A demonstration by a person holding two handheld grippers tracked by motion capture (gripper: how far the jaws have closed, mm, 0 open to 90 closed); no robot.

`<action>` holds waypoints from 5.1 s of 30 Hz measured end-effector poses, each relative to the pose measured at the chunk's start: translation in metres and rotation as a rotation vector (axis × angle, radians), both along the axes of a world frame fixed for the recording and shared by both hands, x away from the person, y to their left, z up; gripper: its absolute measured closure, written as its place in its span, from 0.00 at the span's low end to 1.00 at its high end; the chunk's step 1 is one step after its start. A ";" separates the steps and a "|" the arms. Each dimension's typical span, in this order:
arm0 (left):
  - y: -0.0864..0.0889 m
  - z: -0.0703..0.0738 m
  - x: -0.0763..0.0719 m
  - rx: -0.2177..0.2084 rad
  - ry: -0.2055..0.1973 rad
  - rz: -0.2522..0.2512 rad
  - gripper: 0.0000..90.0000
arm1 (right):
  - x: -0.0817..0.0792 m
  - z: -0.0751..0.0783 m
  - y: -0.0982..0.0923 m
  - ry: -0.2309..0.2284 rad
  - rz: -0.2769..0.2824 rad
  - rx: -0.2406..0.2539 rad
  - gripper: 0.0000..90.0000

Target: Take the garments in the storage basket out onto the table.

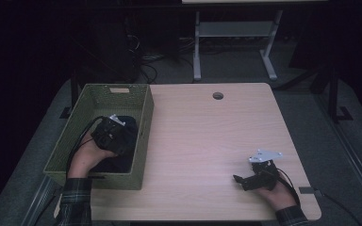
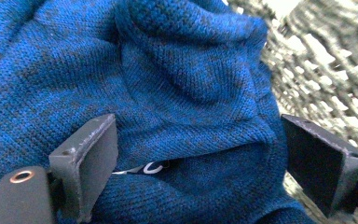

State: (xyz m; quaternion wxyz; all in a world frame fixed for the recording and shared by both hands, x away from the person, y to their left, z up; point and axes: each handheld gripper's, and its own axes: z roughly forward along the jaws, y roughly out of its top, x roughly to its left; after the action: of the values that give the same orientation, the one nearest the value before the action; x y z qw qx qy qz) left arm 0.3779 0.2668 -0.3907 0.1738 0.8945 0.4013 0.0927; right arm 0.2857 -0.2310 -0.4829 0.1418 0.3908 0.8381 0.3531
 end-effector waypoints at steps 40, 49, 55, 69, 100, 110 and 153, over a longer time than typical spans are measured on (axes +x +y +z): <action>0.006 0.000 0.006 0.013 0.122 0.000 0.78 | 0.000 0.000 0.000 0.000 -0.001 0.001 0.02; 0.010 0.027 0.005 -0.011 0.094 0.017 0.79 | 0.000 0.000 0.000 0.000 -0.001 0.001 0.02; 0.012 0.044 0.004 -0.010 0.067 0.021 0.80 | 0.000 0.000 0.000 0.000 -0.001 0.001 0.02; 0.016 0.083 0.001 -0.009 -0.017 0.029 0.80 | 0.000 0.000 0.000 0.000 -0.001 0.001 0.02; 0.009 0.164 -0.001 -0.055 -0.109 0.000 0.80 | 0.000 0.000 0.000 -0.001 -0.001 0.001 0.02; -0.005 0.189 -0.003 -0.098 -0.115 -0.054 0.80 | 0.000 0.000 0.000 -0.001 0.000 0.000 0.02; -0.134 0.212 -0.003 -0.219 -0.088 -0.393 0.80 | 0.000 0.000 0.000 -0.001 -0.002 0.002 0.02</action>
State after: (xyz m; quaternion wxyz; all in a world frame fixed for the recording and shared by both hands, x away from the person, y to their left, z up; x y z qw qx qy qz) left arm 0.3747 0.1333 -0.1786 0.3020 0.9264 0.2191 0.0517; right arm 0.2857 -0.2309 -0.4827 0.1420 0.3919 0.8372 0.3541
